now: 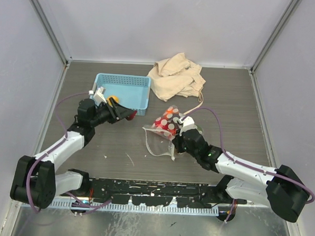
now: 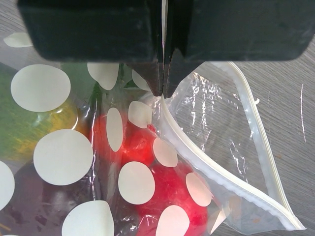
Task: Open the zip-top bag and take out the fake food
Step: Pick up the fake vegetable from the zipper food storage bag, then place the fake vegetable in the bin.
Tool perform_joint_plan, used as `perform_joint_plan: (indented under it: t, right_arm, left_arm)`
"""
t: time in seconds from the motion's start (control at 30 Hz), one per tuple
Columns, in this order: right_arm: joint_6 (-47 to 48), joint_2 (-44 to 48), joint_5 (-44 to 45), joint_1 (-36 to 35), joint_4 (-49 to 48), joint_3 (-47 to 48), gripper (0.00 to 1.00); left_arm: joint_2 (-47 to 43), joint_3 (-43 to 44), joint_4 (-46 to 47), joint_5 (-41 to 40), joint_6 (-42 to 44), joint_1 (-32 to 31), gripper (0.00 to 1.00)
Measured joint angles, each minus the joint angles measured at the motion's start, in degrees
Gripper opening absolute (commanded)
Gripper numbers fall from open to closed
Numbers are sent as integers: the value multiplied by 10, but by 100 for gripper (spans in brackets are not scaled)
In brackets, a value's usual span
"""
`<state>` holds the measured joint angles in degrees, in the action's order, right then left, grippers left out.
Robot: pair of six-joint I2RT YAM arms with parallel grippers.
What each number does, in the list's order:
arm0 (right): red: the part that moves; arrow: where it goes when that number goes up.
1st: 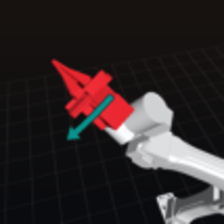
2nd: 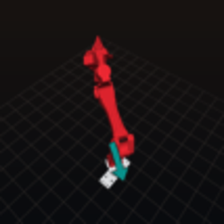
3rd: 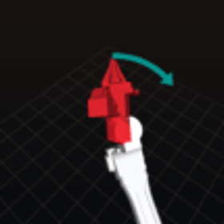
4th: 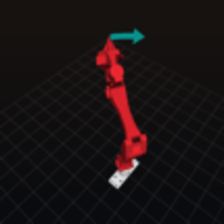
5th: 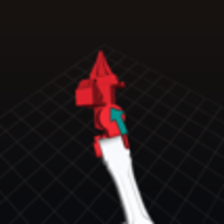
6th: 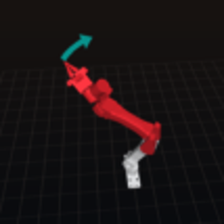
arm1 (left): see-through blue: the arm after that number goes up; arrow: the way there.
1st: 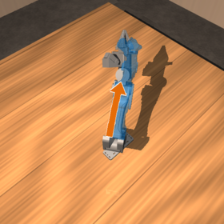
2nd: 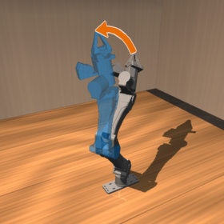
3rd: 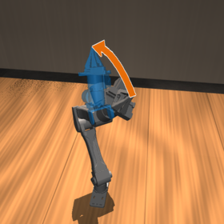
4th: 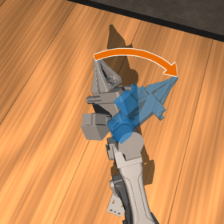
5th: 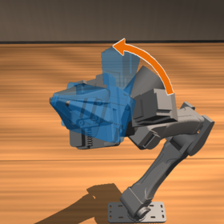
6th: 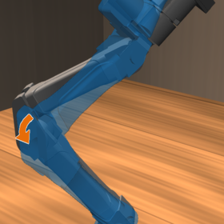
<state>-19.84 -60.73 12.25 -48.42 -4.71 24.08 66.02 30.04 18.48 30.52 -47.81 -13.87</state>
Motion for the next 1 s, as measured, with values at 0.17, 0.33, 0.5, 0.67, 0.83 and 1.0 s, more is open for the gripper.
perform_joint_plan:
  t: [0.17,0.33,0.5,0.67,0.83,1.0]
  right_arm:
    - [0,0,-9,0,0,0,1]
    - [1,0,-10,0,0,0,1]
    - [2,0,-13,0,0,0,1]
    - [2,0,-15,0,-3,-4,1]
    - [2,0,-16,0,-5,-6,1]
    - [2,1,-17,0,-5,-7,1]
  left_arm:
    - [11,28,0,15,-9,46,7]
    - [37,42,1,18,-15,66,7]
    - [59,58,-11,-4,-23,74,7]
    - [78,84,-28,-43,-24,75,7]
    - [114,112,-47,-76,-24,76,7]
    - [130,134,-84,-110,-23,76,7]
